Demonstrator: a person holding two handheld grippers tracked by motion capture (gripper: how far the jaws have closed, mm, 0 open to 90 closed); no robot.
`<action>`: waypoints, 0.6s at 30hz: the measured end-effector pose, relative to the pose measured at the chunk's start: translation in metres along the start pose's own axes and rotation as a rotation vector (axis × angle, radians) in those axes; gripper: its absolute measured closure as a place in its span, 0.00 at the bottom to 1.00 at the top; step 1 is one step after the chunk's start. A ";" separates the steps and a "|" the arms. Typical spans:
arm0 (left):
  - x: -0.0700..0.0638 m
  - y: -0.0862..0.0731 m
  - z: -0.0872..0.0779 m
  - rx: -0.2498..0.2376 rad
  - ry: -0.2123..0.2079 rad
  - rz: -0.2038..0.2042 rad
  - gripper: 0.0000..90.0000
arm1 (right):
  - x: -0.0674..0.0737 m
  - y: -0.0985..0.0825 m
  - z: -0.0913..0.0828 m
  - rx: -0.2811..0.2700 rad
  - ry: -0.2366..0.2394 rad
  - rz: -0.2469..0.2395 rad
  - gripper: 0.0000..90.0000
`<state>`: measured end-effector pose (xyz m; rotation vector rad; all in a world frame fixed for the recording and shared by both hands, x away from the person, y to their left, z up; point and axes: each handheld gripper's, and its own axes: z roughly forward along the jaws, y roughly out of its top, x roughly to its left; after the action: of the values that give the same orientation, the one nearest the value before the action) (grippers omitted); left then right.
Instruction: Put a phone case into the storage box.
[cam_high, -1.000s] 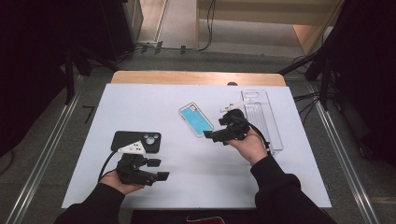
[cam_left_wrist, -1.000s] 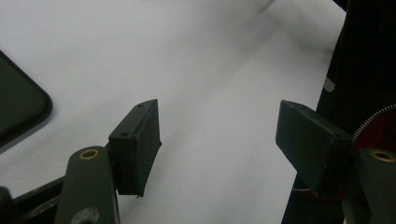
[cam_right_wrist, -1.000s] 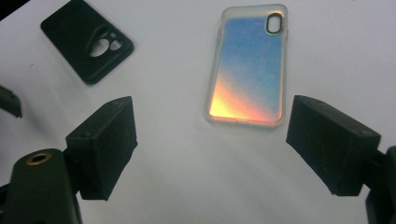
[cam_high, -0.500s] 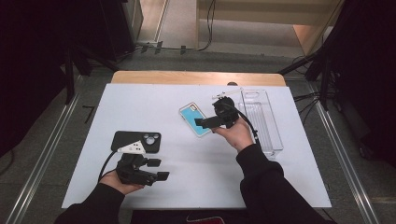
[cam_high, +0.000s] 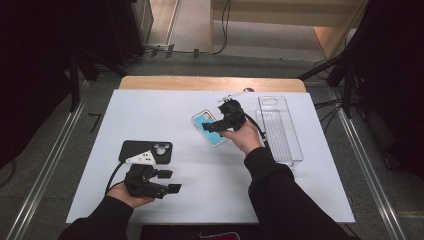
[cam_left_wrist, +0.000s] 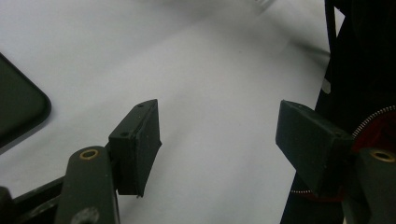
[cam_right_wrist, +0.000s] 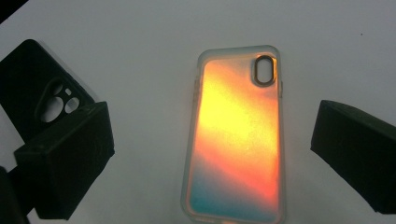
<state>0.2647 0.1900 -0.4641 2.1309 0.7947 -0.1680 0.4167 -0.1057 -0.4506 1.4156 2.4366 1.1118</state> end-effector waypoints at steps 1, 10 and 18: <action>0.000 0.000 0.000 -0.002 -0.001 0.000 0.34 | 0.000 0.003 0.005 0.005 -0.006 -0.003 0.00; 0.000 0.000 0.000 0.000 -0.004 0.001 0.34 | -0.003 0.012 0.019 0.028 -0.011 -0.025 0.00; 0.000 0.000 0.000 0.002 -0.003 0.000 0.34 | -0.007 0.013 0.027 0.046 -0.022 -0.037 0.00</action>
<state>0.2648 0.1898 -0.4642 2.1317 0.7937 -0.1719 0.4412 -0.0930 -0.4637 1.3815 2.4781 1.0337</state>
